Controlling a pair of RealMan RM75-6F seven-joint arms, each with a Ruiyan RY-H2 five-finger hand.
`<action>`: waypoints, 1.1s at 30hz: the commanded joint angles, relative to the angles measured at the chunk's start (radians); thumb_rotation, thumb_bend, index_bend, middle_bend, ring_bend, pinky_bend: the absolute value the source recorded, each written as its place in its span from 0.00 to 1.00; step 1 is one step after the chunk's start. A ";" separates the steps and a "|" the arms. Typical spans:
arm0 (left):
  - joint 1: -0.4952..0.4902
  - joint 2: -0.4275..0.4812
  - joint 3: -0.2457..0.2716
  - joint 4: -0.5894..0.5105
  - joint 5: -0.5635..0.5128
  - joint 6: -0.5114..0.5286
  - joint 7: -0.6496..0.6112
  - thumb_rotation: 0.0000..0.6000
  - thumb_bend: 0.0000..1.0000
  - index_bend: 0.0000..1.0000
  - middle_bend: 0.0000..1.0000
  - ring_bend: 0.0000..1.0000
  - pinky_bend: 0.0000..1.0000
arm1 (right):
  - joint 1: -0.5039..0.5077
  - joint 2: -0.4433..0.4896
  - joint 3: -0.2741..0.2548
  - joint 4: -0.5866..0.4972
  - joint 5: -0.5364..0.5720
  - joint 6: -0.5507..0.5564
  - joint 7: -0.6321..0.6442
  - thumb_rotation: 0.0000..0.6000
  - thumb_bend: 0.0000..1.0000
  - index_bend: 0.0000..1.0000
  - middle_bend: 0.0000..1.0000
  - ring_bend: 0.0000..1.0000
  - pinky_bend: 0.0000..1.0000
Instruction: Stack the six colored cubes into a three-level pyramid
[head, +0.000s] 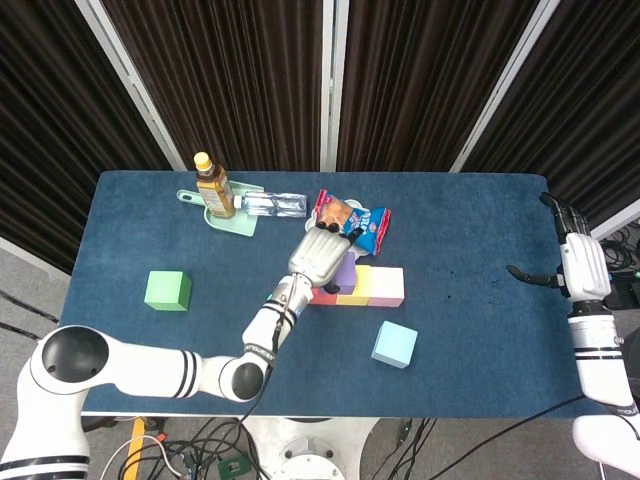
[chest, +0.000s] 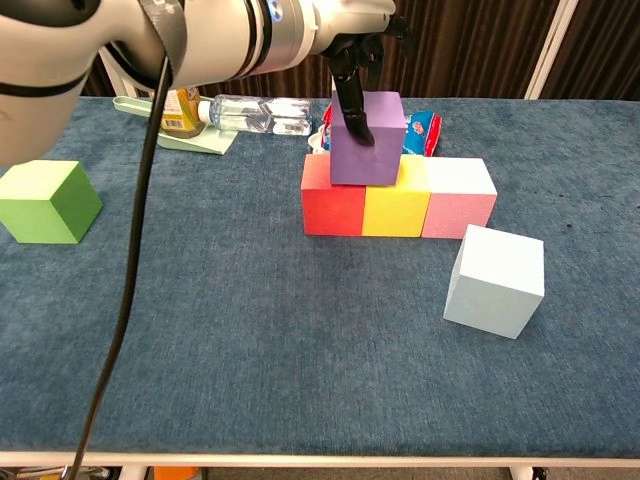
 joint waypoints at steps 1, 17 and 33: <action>0.001 0.001 0.002 0.002 -0.005 -0.007 -0.002 1.00 0.17 0.13 0.55 0.20 0.24 | 0.000 0.000 0.000 0.002 0.002 -0.003 0.003 1.00 0.03 0.00 0.10 0.00 0.00; 0.010 -0.010 0.007 0.015 -0.007 -0.005 -0.018 1.00 0.17 0.14 0.55 0.20 0.24 | 0.003 -0.010 -0.008 0.019 -0.009 -0.010 0.005 1.00 0.03 0.00 0.10 0.00 0.00; 0.031 0.001 0.010 0.003 0.010 -0.032 -0.056 1.00 0.16 0.12 0.30 0.20 0.24 | 0.005 -0.011 -0.011 0.021 -0.010 -0.018 0.004 1.00 0.03 0.00 0.10 0.00 0.00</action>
